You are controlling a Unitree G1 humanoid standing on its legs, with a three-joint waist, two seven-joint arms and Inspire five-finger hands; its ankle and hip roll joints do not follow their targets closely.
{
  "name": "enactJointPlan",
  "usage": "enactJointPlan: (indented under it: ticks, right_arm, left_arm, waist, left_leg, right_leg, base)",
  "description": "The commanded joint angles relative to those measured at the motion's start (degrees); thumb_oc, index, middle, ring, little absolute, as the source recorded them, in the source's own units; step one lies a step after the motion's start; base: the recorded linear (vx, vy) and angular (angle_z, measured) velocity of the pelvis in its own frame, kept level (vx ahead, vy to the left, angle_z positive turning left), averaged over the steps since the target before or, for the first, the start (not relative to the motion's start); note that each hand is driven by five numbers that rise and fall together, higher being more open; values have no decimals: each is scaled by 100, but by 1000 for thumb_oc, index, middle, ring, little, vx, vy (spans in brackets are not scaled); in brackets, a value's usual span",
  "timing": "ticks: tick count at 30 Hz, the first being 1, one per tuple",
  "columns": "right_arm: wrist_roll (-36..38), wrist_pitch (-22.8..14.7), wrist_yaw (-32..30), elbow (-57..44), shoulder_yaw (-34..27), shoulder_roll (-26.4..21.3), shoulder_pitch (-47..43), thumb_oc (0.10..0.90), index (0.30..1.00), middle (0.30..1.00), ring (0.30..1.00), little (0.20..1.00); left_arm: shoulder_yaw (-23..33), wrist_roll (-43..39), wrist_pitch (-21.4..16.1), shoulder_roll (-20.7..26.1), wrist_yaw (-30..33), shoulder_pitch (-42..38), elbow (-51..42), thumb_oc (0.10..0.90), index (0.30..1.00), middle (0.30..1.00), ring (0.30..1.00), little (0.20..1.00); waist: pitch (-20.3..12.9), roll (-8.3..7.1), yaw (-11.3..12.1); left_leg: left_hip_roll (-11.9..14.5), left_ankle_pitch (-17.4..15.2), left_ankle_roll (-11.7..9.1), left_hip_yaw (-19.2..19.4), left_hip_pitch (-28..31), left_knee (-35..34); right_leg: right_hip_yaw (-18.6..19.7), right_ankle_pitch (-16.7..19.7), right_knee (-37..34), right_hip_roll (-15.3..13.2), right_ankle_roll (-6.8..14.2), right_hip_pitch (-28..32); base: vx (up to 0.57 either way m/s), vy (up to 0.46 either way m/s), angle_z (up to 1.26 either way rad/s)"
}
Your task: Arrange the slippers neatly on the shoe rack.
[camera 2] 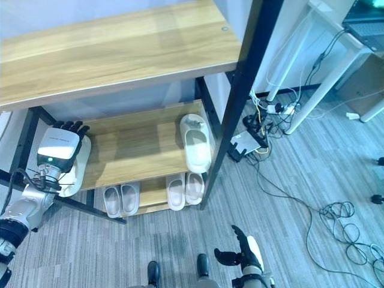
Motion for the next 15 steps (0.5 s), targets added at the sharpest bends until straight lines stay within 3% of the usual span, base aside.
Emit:
enactJointPlan:
  ticks: [1,12,13,14,15]
  right_arm:
    - [-174,-278,-150,-679,-116,-148,273,800,900,900,900,900]
    - [-169,-325,-153,-791,-56,-215,243,800,900,900,900,900]
    - [-170,-326,-153,-792,-56,-214,244,800,900,900,900,900]
    - [-166,-326,-170,-700,-56,-192,224,800,900,900,900,900]
    - [-159,-320,-181,-639,-37,-181,176,800,900,900,900,900]
  left_arm:
    - [233,90,446,259,252,-772,639,800,900,900,900,900]
    - [-171,-81,544,61,295,-1285,1380,800,900,900,900,900]
    - [-172,-82,543,62,295,-1285,1379,469,404,404,404,404]
    - [-144,-113,531,37,281,-1255,1317,400,300,300,300,300]
    - [-125,-153,542,-14,288,-1224,1345,400,300,300,300,300]
  waist:
    - [-236,-53,10]
    - [-243,-111,-21]
    - [-244,-112,-19]
    - [-258,-125,-8]
    - [-261,-132,-6]
  left_leg:
    - [-310,-450,-1,-36,32,12]
    - [-300,-421,-6,15,-65,12]
    - [-300,-421,-6,17,-65,12]
    - [-300,-428,-6,16,-57,12]
    - [-297,-429,-6,15,-53,12]
  right_leg:
    - [-42,-602,74,-41,460,246]
    - [-32,-549,74,-27,467,121]
    - [-31,-549,74,-27,467,120]
    - [-33,-557,74,-27,461,128]
    - [-28,-561,74,-27,458,130]
  base:
    - [-6,19,-4]
    - [0,1,0]
    - [0,0,0]
    - [0,0,0]
    - [0,0,0]
